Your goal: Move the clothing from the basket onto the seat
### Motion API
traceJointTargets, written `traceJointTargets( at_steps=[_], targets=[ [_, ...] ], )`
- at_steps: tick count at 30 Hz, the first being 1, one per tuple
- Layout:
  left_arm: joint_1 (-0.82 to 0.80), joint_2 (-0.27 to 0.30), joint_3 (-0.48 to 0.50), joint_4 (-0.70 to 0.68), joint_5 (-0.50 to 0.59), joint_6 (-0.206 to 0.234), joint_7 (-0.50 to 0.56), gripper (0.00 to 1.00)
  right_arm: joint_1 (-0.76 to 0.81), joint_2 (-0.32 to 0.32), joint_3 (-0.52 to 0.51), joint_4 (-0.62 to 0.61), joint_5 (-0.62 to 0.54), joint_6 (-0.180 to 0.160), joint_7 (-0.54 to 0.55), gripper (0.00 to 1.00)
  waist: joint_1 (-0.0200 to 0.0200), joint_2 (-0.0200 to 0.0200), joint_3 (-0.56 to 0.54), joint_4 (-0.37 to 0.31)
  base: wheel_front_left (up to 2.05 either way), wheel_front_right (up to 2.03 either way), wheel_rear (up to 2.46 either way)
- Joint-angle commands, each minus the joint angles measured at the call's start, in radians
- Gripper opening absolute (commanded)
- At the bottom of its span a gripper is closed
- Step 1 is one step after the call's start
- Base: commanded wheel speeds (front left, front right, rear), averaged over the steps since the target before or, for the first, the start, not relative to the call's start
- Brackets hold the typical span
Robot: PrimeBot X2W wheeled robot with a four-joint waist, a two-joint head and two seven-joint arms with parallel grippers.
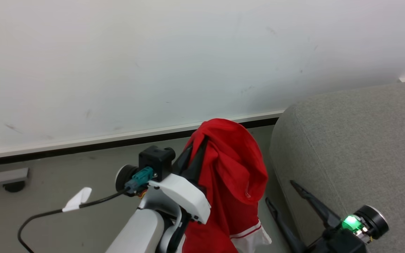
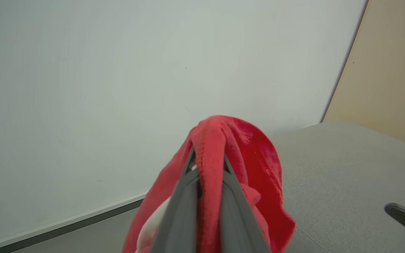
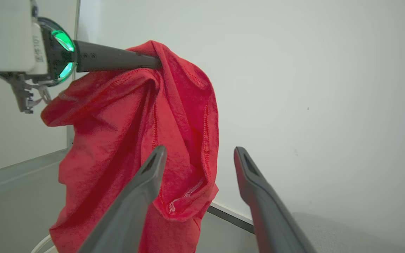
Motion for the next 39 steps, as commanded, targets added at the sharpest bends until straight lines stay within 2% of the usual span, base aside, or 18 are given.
traceJointTargets(
  at_steps=[1, 7, 10, 18, 21, 24, 25, 26, 31, 38, 39],
  targets=[
    [0.003, 0.006, -0.005, -0.006, -0.008, -0.006, -0.001, 0.00, -0.031, -0.019, 0.027, 0.028, -0.003, -0.002, 0.001, 1.00, 0.0001, -0.0001, -0.001, 0.005, 0.00, 0.00, 0.00],
    [-0.007, 0.003, -0.047, 0.002, -0.026, -0.029, -0.003, 0.00, -0.201, -0.067, 0.190, 0.173, 0.030, -0.002, 0.005, 1.00, 0.0001, -0.0001, -0.012, 0.025, 0.00, 0.00, 0.00],
    [-0.010, 0.002, -0.069, 0.007, -0.030, -0.034, -0.008, 0.00, -0.278, -0.060, 0.250, 0.244, 0.049, -0.002, 0.005, 1.00, 0.0001, -0.0001, -0.019, 0.033, 0.00, 0.00, 0.00],
    [-0.020, -0.001, -0.148, -0.013, -0.065, -0.061, 0.002, 0.00, -0.441, 0.017, 0.363, 0.450, 0.085, -0.002, 0.001, 1.00, 0.0001, -0.0001, -0.023, 0.050, 0.00, 0.00, 0.00],
    [-0.022, -0.001, -0.174, -0.015, -0.102, -0.075, 0.001, 0.00, -0.483, 0.054, 0.430, 0.538, 0.131, -0.002, 0.001, 1.00, 0.0001, -0.0001, -0.022, 0.050, 0.00, 0.00, 0.00],
    [-0.028, -0.001, -0.193, -0.013, -0.127, -0.068, -0.006, 0.00, -0.519, 0.082, 0.499, 0.610, 0.203, -0.002, 0.000, 1.00, 0.0001, -0.0001, -0.021, 0.052, 0.00, 0.00, 0.00],
    [-0.030, -0.001, -0.198, -0.010, -0.136, -0.064, -0.009, 0.00, -0.531, 0.089, 0.513, 0.628, 0.230, -0.002, 0.000, 0.11, 0.0001, -0.0001, -0.021, 0.053, 0.00, 0.00, 0.00],
    [-0.032, -0.001, -0.203, -0.007, -0.138, -0.060, -0.013, 0.00, -0.539, 0.096, 0.524, 0.646, 0.257, -0.002, 0.000, 0.00, 0.0001, -0.0001, -0.020, 0.054, 0.00, 0.00, 0.00],
    [-0.045, -0.001, -0.204, 0.010, -0.145, -0.040, -0.022, 0.00, -0.564, 0.104, 0.552, 0.666, 0.316, -0.002, -0.001, 0.00, 0.0001, -0.0001, -0.017, 0.061, 0.00, 0.00, 0.00],
    [-0.051, 0.019, -0.181, 0.042, -0.131, -0.006, -0.039, 0.00, -0.580, 0.076, 0.561, 0.640, 0.367, -0.002, -0.001, 0.00, 0.0001, -0.0001, -0.009, 0.082, 0.00, 0.00, 0.00],
    [-0.049, 0.022, -0.178, 0.046, -0.131, -0.003, -0.038, 0.07, -0.582, 0.071, 0.559, 0.637, 0.369, -0.002, -0.001, 0.00, 0.0001, -0.0001, -0.008, 0.086, 0.00, 0.00, 0.00]
  ],
)
